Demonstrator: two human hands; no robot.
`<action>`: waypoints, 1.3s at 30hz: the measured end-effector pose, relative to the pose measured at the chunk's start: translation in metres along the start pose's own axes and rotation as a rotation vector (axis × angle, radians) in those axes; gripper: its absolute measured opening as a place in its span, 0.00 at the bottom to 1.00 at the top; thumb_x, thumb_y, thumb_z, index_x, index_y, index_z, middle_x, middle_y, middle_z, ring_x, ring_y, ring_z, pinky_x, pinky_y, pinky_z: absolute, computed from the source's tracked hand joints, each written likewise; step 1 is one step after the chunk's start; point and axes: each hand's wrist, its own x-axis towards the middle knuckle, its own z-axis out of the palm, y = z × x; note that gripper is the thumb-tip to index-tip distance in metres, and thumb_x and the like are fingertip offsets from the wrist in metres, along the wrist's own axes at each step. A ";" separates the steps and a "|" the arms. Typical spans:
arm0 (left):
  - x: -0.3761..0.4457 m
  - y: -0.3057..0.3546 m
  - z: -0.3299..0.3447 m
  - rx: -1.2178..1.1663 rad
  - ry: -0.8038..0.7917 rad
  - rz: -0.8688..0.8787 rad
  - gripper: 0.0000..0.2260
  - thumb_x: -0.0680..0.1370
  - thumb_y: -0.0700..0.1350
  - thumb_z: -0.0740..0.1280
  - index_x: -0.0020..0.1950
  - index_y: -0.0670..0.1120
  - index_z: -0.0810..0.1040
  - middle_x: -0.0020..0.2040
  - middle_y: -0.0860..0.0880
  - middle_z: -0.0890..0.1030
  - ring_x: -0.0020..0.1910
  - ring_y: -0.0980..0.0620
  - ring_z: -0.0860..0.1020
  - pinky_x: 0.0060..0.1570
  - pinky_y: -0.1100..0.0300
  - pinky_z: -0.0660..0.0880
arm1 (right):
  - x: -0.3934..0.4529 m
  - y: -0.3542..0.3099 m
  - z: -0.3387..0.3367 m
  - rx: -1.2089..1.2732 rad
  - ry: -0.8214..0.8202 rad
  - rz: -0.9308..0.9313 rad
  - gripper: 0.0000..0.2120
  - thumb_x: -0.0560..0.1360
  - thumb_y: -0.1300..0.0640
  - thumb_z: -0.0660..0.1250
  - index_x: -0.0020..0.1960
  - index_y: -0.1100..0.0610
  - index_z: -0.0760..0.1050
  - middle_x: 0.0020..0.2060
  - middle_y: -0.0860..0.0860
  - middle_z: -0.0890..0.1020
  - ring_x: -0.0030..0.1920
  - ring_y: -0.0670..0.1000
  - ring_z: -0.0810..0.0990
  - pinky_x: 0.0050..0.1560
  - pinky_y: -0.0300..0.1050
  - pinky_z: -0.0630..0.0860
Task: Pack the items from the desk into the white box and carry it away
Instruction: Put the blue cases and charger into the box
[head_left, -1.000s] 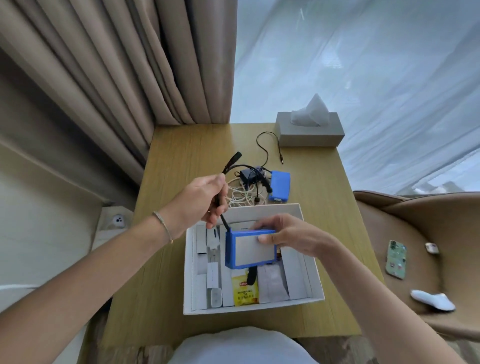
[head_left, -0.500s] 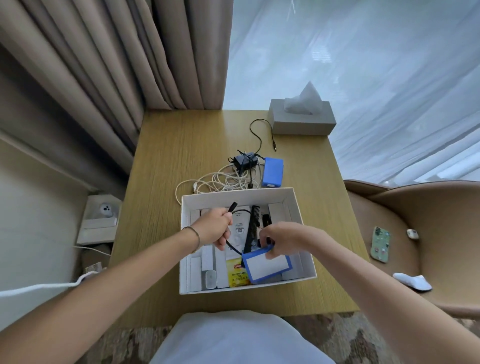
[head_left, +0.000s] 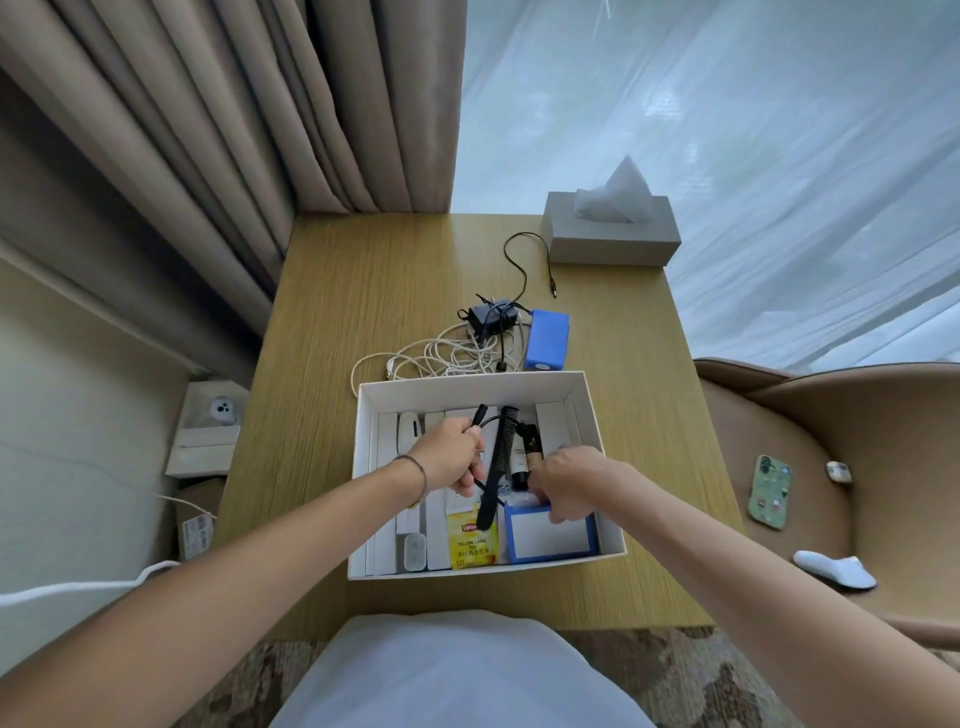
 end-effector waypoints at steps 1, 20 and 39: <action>0.001 0.000 0.001 -0.006 -0.006 0.000 0.12 0.85 0.43 0.53 0.46 0.43 0.72 0.36 0.41 0.82 0.25 0.50 0.74 0.32 0.55 0.79 | 0.000 0.001 0.001 -0.035 0.036 -0.003 0.14 0.77 0.52 0.71 0.60 0.58 0.78 0.47 0.53 0.77 0.53 0.56 0.79 0.47 0.49 0.78; 0.015 0.008 0.020 0.633 0.126 0.416 0.11 0.83 0.46 0.60 0.43 0.47 0.78 0.40 0.51 0.78 0.38 0.54 0.75 0.39 0.59 0.67 | -0.033 0.009 0.018 0.048 0.599 0.072 0.09 0.77 0.61 0.63 0.39 0.53 0.69 0.31 0.48 0.73 0.31 0.52 0.74 0.30 0.46 0.72; 0.044 0.007 0.089 0.594 0.056 0.376 0.16 0.77 0.32 0.63 0.61 0.45 0.80 0.53 0.49 0.70 0.47 0.47 0.74 0.45 0.56 0.73 | -0.032 0.025 0.009 0.619 0.853 0.254 0.08 0.78 0.55 0.67 0.42 0.54 0.81 0.31 0.47 0.80 0.33 0.49 0.79 0.34 0.45 0.76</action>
